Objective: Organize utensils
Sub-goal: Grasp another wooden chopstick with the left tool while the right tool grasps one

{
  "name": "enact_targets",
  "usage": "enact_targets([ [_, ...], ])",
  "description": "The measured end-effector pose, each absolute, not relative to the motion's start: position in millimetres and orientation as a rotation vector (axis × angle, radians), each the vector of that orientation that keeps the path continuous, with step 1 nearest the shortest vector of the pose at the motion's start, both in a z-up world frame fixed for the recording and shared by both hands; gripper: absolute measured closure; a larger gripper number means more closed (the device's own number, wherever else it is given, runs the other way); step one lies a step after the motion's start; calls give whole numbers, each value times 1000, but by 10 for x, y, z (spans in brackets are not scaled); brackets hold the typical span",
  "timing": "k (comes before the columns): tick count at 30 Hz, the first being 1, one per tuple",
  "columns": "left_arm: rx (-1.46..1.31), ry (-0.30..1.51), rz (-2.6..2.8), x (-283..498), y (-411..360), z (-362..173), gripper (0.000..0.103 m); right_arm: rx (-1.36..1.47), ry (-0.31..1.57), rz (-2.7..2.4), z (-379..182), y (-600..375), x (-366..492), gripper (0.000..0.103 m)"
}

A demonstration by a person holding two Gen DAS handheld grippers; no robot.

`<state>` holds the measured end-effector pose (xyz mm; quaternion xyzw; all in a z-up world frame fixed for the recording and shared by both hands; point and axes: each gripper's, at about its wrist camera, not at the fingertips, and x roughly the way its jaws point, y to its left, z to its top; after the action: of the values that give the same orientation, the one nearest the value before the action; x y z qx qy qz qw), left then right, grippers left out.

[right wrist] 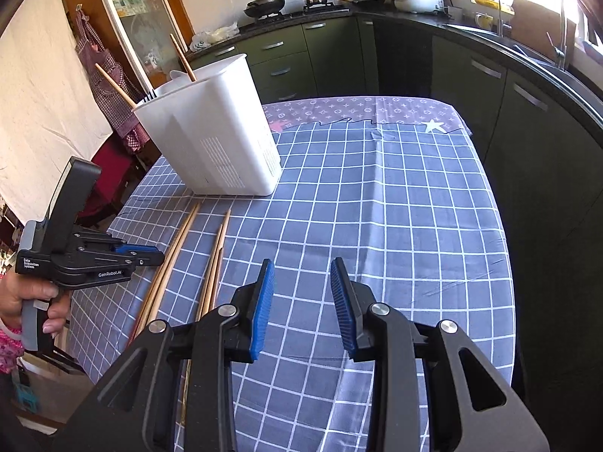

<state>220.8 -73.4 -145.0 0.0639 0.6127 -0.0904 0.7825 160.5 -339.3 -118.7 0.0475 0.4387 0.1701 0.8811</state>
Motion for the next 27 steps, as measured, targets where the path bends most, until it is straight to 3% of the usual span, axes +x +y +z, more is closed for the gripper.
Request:
enact_targets([
  [17, 133, 1317, -224, 2186, -815, -1437, 97, 73, 957, 384, -1209, -3230, 1672, 69],
  [27, 77, 1083, -251, 1885, -544, -795, 97, 43, 1082, 506, -1454, -2804, 1813, 69],
])
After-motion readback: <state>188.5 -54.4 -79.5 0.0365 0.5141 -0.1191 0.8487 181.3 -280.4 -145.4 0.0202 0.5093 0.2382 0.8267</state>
